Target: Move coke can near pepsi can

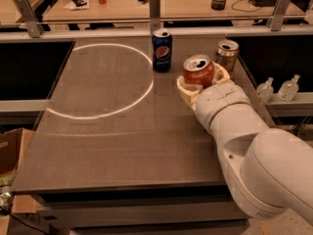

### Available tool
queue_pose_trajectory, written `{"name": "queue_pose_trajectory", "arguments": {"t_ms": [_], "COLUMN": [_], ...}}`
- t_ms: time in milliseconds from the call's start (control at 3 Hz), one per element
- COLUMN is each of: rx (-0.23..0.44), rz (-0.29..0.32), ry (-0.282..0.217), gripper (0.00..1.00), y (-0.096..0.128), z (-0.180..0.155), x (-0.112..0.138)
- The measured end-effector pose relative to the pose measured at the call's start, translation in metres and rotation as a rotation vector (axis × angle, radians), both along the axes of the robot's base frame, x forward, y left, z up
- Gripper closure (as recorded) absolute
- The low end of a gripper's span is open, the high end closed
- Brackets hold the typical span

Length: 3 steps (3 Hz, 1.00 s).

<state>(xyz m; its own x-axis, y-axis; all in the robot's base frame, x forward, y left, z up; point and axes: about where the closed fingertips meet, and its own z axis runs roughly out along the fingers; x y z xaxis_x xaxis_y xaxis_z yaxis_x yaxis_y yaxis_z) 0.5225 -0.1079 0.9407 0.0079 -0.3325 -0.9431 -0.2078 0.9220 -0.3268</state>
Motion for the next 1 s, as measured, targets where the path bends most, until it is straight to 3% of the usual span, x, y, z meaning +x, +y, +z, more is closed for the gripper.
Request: {"name": "queue_pose_trajectory", "arguments": {"t_ms": [1000], "rx": [0.04], "rz": [-0.188], "ry": [0.036], "gripper": [1.0], "y": [-0.021], "z": [-0.015], "x": [0.059]}}
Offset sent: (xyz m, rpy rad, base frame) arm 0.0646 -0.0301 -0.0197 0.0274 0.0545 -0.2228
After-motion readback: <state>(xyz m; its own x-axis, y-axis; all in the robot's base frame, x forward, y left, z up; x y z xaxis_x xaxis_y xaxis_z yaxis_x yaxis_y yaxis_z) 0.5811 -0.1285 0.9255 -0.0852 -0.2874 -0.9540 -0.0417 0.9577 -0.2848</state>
